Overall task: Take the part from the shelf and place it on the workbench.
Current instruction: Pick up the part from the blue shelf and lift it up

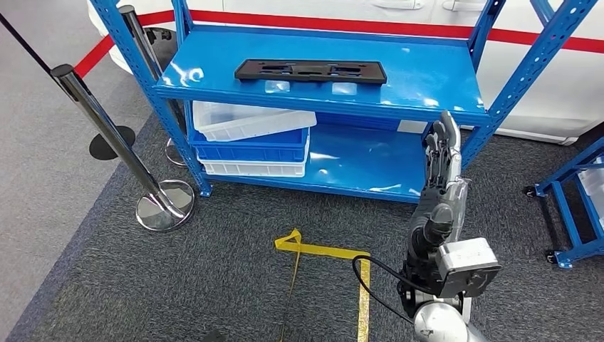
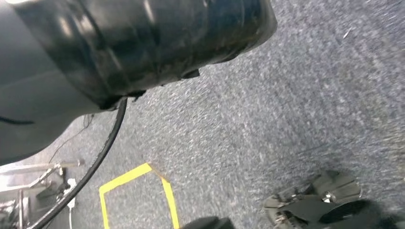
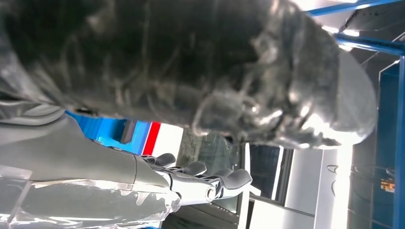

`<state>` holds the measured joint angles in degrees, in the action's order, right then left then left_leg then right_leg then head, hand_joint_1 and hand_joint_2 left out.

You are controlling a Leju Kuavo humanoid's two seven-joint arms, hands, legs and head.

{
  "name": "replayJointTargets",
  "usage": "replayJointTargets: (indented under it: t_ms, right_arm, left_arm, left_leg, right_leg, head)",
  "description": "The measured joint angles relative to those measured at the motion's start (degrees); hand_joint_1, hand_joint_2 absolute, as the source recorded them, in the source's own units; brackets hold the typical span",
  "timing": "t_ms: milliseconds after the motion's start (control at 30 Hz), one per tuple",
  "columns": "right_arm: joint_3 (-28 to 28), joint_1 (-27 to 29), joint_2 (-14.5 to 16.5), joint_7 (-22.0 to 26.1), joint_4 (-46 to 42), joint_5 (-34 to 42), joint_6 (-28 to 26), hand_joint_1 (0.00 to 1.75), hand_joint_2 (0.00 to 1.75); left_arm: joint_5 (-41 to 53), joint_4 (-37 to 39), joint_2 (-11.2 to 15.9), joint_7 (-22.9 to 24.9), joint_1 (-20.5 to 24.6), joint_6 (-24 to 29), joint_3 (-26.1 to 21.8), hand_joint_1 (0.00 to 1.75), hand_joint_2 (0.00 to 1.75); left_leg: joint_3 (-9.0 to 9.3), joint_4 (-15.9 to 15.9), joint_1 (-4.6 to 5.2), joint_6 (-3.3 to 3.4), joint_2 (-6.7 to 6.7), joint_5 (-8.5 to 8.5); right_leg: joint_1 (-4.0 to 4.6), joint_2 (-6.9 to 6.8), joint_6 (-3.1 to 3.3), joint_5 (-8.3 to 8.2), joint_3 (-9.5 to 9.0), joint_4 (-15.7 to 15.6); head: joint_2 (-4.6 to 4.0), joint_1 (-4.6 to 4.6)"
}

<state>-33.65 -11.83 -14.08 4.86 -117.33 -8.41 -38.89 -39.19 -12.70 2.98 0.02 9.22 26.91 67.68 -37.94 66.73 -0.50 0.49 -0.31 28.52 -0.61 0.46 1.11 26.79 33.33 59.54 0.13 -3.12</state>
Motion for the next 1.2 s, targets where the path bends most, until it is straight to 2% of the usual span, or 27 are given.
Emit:
replayJointTargets:
  t_ms: [33, 67, 133, 200, 233, 267, 333, 367, 400, 433, 467, 533, 567, 600, 700, 767, 800, 867, 900, 933, 967, 1033, 1067, 1100, 1200]
  right_arm:
    - [-0.11, -0.08, 0.00, -0.03, -0.01, 0.02, 0.19, 0.00, 0.00]
    - [-0.24, -0.18, 0.00, -0.06, -0.01, 0.09, 0.45, 0.00, 0.00]
    - [-0.58, -0.43, 0.00, -0.14, -0.01, 0.28, 1.01, 0.00, 0.00]
    - [-0.94, -0.70, 0.00, -0.18, 0.01, 0.43, 1.57, 0.00, 0.00]
    - [-1.06, -0.87, 0.00, -0.18, 0.01, 0.46, 1.83, 0.00, 0.00]
    - [-1.16, -1.07, 0.00, -0.19, 0.02, 0.51, 2.08, 0.00, 0.00]
    - [-1.55, -1.30, 0.00, -0.21, 0.05, 0.78, 2.55, 0.00, 0.00]
    - [-1.87, -1.34, 0.00, -0.22, 0.10, 0.97, 2.79, 0.00, 0.00]
    - [-2.22, -1.33, 0.00, -0.25, 0.18, 1.17, 2.99, 0.00, 0.00]
    - [-2.55, -1.35, 0.00, -0.28, 0.25, 1.30, 3.22, 0.00, 0.00]
    - [-2.83, -1.41, 0.00, -0.31, 0.31, 1.39, 3.49, 0.00, 0.00]
    - [-3.48, -1.71, 0.00, -0.35, 0.34, 1.38, 4.12, 0.00, 0.00]
    - [-3.86, -1.93, 0.01, -0.37, 0.34, 1.33, 4.38, 0.00, 0.00]
    - [-4.27, -2.11, 0.01, -0.43, 0.34, 1.27, 4.57, 0.00, 0.00]
    - [-5.20, -2.45, 0.01, -0.69, 0.34, 1.21, 4.78, 0.00, 0.00]
    - [-5.68, -2.84, 0.03, -0.76, 0.33, 1.24, 4.85, 0.00, 0.00]
    - [-5.95, -3.05, 0.04, -0.77, 0.33, 1.28, 4.92, 0.00, 0.00]
    - [-6.53, -3.32, 0.09, -0.73, 0.38, 1.52, 5.04, 0.00, 0.00]
    - [-6.77, -3.36, 0.15, -0.68, 0.44, 1.72, 5.07, 0.00, 0.00]
    - [-6.96, -3.41, 0.23, -0.57, 0.50, 1.92, 5.09, 0.00, 0.00]
    - [-7.14, -3.49, 0.30, -0.43, 0.58, 2.13, 5.11, 0.00, 0.00]
    - [-7.51, -3.93, 0.39, -0.16, 0.75, 2.42, 5.38, 0.00, 0.00]
    - [-7.70, -4.27, 0.43, -0.09, 0.85, 2.56, 5.62, 0.00, 0.00]
    - [-7.88, -4.61, 0.49, -0.03, 0.97, 2.69, 5.87, 0.00, 0.00]
    - [-8.15, -5.24, 0.61, 0.29, 1.32, 3.22, 6.52, 0.00, 0.00]
  left_arm:
    - [0.08, 0.00, 0.04, 0.06, 0.15, -0.04, 0.10, 0.00, 0.00]
    - [0.15, 0.00, 0.07, 0.14, 0.33, -0.08, 0.19, 0.00, 0.00]
    - [0.20, 0.00, 0.09, 0.28, 0.57, -0.10, 0.38, 0.00, 0.00]
    - [0.21, 0.00, 0.06, 0.34, 0.60, -0.11, 0.59, 0.00, 0.00]
    - [0.21, 0.00, 0.04, 0.36, 0.64, -0.11, 0.67, 0.00, 0.00]
    - [0.22, 0.00, 0.04, 0.38, 0.72, -0.11, 0.71, 0.00, 0.00]
    - [0.21, 0.00, 0.07, 0.42, 0.93, -0.13, 0.78, 0.00, 0.00]
    - [0.16, 0.00, 0.09, 0.45, 0.98, -0.20, 0.83, 0.00, 0.00]
    - [0.08, 0.00, 0.09, 0.48, 0.98, -0.30, 0.90, 0.00, 0.00]
    - [-0.07, 0.00, 0.08, 0.54, 0.93, -0.45, 0.96, 0.00, 0.00]
    - [-0.20, 0.00, 0.04, 0.62, 0.87, -0.61, 1.01, 0.00, 0.00]
    - [-0.39, 0.00, -0.02, 0.82, 0.81, -0.94, 1.04, 0.00, 0.00]
    - [-0.43, 0.00, -0.03, 0.92, 0.85, -1.08, 1.05, 0.00, 0.00]
    - [-0.53, 0.01, -0.01, 1.02, 0.91, -1.20, 1.05, 0.00, 0.00]
    - [-0.93, 0.02, 0.08, 1.17, 0.98, -1.30, 1.06, 0.00, 0.00]
    - [-1.10, 0.02, 0.15, 1.19, 1.03, -1.29, 1.06, 0.00, 0.00]
    - [-1.16, 0.02, 0.17, 1.19, 1.05, -1.29, 1.06, 0.00, 0.00]
    - [-1.26, 0.02, 0.15, 1.19, 1.06, -1.29, 1.06, 0.00, 0.00]
    - [-1.28, 0.02, 0.14, 1.21, 1.02, -1.28, 1.06, 0.00, 0.00]
    - [-1.32, 0.02, 0.15, 1.24, 0.98, -1.27, 1.06, 0.00, 0.00]
    - [-1.36, 0.02, 0.16, 1.27, 0.96, -1.26, 1.06, 0.00, 0.00]
    - [-1.50, 0.02, 0.22, 1.32, 1.02, -1.19, 1.06, 0.00, 0.00]
    - [-1.65, 0.02, 0.25, 1.31, 1.09, -1.16, 1.06, 0.00, 0.00]
    - [-1.86, 0.02, 0.28, 1.27, 1.16, -1.14, 1.06, 0.00, 0.00]
    - [-2.51, 0.02, 0.30, 1.03, 1.05, -1.14, 1.06, 0.00, 0.00]
  left_leg:
    - [1.57, -3.52, 0.16, 0.32, -0.01, -1.50]
    - [2.68, -6.02, 0.33, 0.59, -0.02, -2.21]
    - [3.40, -7.55, 0.66, 0.86, -0.08, -1.98]
    - [3.78, -8.22, 0.49, 1.25, -0.09, -2.02]
    - [4.12, -8.60, 0.34, 1.55, -0.06, -2.09]
    - [4.47, -8.96, 0.18, 1.83, -0.03, -2.14]
    - [4.83, -9.11, 0.16, 2.25, 0.00, -1.98]
    - [4.94, -9.09, 0.17, 2.33, -0.01, -1.85]
    - [5.12, -9.06, 0.19, 2.37, -0.04, -1.69]
    - [5.36, -9.02, 0.18, 2.33, -0.09, -1.48]
    - [5.67, -8.93, 0.16, 2.24, -0.15, -1.22]
    - [6.10, -8.51, 0.24, 1.81, -0.25, -0.49]
    - [6.04, -8.26, 0.32, 1.53, -0.28, -0.19]
    - [5.87, -8.07, 0.41, 1.24, -0.28, -0.01]
    - [5.73, -8.01, 0.42, 0.53, -0.26, 0.29]
    - [4.62, -5.31, 0.35, 0.02, -0.15, 1.84]
    - [3.06, -2.25, 0.28, -0.21, -0.09, 3.16]
    - [-1.25, 5.15, 0.17, -0.52, -0.06, 5.45]
    - [-2.94, 7.53, 0.11, -0.60, -0.05, 5.67]
    - [-3.70, 7.89, 0.09, -0.60, -0.05, 4.73]
    - [-3.39, 6.09, 0.08, -0.51, -0.05, 2.77]
    - [-0.65, -1.08, 0.14, -0.10, -0.06, -1.87]
    - [0.79, -4.36, 0.28, 0.13, -0.08, -3.04]
    - [1.70, -6.33, 0.43, 0.35, -0.10, -3.35]
    - [2.46, -7.73, 0.64, 0.99, -0.14, -2.72]
  right_leg:
    - [0.09, 0.03, -0.15, 0.17, -0.17, 0.05]
    - [0.15, 0.02, -0.36, 0.26, -0.21, 0.06]
    - [0.19, -0.01, -0.88, 0.33, -0.14, -0.01]
    - [0.16, -0.07, -1.50, 0.62, -0.22, 0.06]
    - [0.15, -0.12, -1.75, 1.30, 0.13, 1.02]
    - [0.13, -0.16, -1.96, 2.48, 1.09, 3.18]
    - [-0.03, -0.21, -2.20, 5.43, 4.70, 10.21]
    - [-0.09, -0.21, -2.32, 6.28, 6.58, 13.48]
    - [-0.14, -0.22, -2.41, 6.16, 7.74, 15.15]
    - [-0.19, -0.23, -2.46, 5.03, 7.95, 14.86]
    - [-0.26, -0.23, -2.45, 2.95, 7.02, 12.33]
    - [-0.31, -0.23, -2.29, -0.78, 3.92, 5.11]
    - [-0.29, -0.20, -2.10, -1.54, 2.74, 2.49]
    - [-0.21, -0.14, -1.92, -1.51, 2.20, 1.14]
    - [-0.13, 0.02, -1.21, -0.99, 1.87, 0.44]
    - [-0.31, -0.08, -0.60, -0.84, 1.28, 0.05]
    - [-0.35, -0.17, -0.32, -0.71, 0.99, -0.06]
    - [-0.21, -0.27, 0.05, -0.37, 0.65, -0.09]
    - [-0.14, -0.26, 0.15, -0.19, 0.47, -0.08]
    - [-0.09, -0.21, 0.18, 0.02, 0.21, -0.08]
    - [-0.06, -0.14, 0.14, 0.27, -0.16, -0.08]
    - [0.02, -0.03, -0.11, 0.89, -1.02, -0.10]
    - [0.09, 0.02, -0.33, 1.17, -1.28, -0.07]
    - [0.13, 0.04, -0.58, 1.35, -1.37, -0.09]
    - [0.10, -0.01, -1.42, 1.67, -1.46, -0.33]
  head:
    - [0.00, 0.03]
    - [0.00, 0.04]
    - [0.00, 0.08]
    - [0.00, 0.11]
    - [0.00, 0.17]
    - [0.00, 0.27]
    - [0.00, 0.38]
    - [0.00, 0.40]
    - [0.00, 0.39]
    - [0.00, 0.41]
    - [0.00, 0.42]
    - [0.00, 0.44]
    - [0.00, 0.41]
    - [0.00, 0.35]
    - [0.00, 0.14]
    - [0.00, -0.08]
    - [0.00, -0.19]
    - [0.00, -0.33]
    - [0.00, -0.32]
    - [0.00, -0.33]
    - [0.00, -0.35]
    - [0.00, -0.31]
    - [0.00, -0.30]
    - [0.00, -0.27]
    - [0.00, -0.23]
